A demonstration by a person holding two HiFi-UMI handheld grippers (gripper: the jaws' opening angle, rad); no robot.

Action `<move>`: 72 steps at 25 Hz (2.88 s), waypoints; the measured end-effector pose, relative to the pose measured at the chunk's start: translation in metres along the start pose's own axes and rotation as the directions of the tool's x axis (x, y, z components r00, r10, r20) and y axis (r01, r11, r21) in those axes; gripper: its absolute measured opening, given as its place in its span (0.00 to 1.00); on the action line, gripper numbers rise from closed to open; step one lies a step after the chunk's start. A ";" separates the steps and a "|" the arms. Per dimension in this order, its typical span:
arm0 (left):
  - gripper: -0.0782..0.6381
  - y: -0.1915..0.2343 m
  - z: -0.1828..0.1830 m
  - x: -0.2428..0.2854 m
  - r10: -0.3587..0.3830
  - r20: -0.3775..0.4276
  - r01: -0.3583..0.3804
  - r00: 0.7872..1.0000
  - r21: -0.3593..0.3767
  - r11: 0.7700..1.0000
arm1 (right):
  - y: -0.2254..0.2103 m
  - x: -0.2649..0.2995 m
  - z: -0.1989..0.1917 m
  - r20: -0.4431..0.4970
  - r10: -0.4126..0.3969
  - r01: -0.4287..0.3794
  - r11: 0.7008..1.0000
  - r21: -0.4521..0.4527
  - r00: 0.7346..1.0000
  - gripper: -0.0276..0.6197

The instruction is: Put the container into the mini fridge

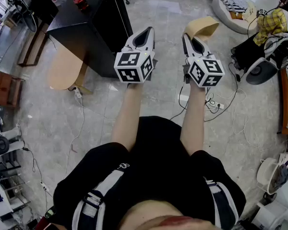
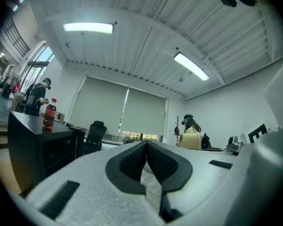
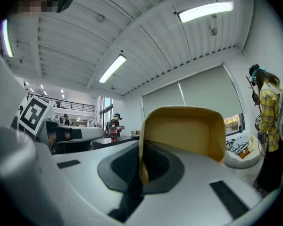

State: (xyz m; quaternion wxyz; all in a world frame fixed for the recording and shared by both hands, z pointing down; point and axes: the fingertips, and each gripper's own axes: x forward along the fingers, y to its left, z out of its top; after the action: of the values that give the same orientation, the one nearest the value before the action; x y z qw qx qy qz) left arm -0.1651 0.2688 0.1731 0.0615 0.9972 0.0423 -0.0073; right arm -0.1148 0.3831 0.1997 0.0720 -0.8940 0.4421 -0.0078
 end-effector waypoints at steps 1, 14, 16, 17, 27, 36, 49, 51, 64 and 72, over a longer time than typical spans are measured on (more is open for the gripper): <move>0.12 -0.004 -0.001 0.000 -0.004 -0.002 0.004 1.000 0.001 1.000 | -0.001 -0.003 0.000 0.001 0.001 -0.001 1.000 0.000 1.000 0.06; 0.12 -0.017 -0.042 0.014 0.001 -0.089 -0.003 0.996 -0.015 1.000 | -0.044 -0.013 -0.016 -0.040 -0.134 0.133 0.991 -0.028 0.990 0.06; 0.12 -0.004 -0.047 0.018 0.019 -0.098 -0.021 0.995 -0.029 0.999 | -0.045 -0.004 -0.023 -0.053 -0.132 0.131 0.991 -0.021 0.990 0.06; 0.12 0.002 -0.050 0.020 0.024 -0.102 -0.028 0.994 -0.036 0.999 | -0.045 0.001 -0.027 -0.062 -0.131 0.129 0.991 -0.021 0.989 0.06; 0.12 0.089 -0.074 0.115 0.031 -0.099 -0.042 0.995 -0.112 0.993 | -0.082 0.122 -0.057 -0.124 -0.132 0.125 0.990 -0.059 0.983 0.06; 0.12 0.189 -0.068 0.280 0.017 -0.122 -0.034 0.992 -0.141 0.989 | -0.165 0.289 -0.060 -0.160 -0.146 0.141 0.989 -0.044 0.976 0.06; 0.12 0.294 -0.099 0.405 0.028 -0.188 -0.066 0.982 -0.195 0.979 | -0.206 0.447 -0.092 -0.231 -0.087 0.079 0.996 -0.042 0.969 0.06; 0.12 0.299 -0.100 0.412 0.036 -0.191 -0.075 0.981 -0.200 0.977 | -0.209 0.456 -0.092 -0.239 -0.075 0.067 0.997 -0.042 0.968 0.06; 0.12 0.369 -0.169 0.392 0.251 -0.288 -0.335 0.924 -0.295 0.895 | -0.192 0.521 -0.172 -0.425 0.122 -0.134 0.991 0.003 0.897 0.06; 0.12 0.432 -0.265 0.271 0.463 -0.444 -0.621 0.767 -0.336 0.708 | -0.089 0.539 -0.295 -0.600 0.354 -0.360 0.926 0.115 0.717 0.06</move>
State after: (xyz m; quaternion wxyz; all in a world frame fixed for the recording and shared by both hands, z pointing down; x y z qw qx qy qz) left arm 0.1446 -0.1029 0.4832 0.2898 0.9056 -0.2469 0.1872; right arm 0.2607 -0.0258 0.4773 -0.0788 -0.7411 0.6051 -0.2799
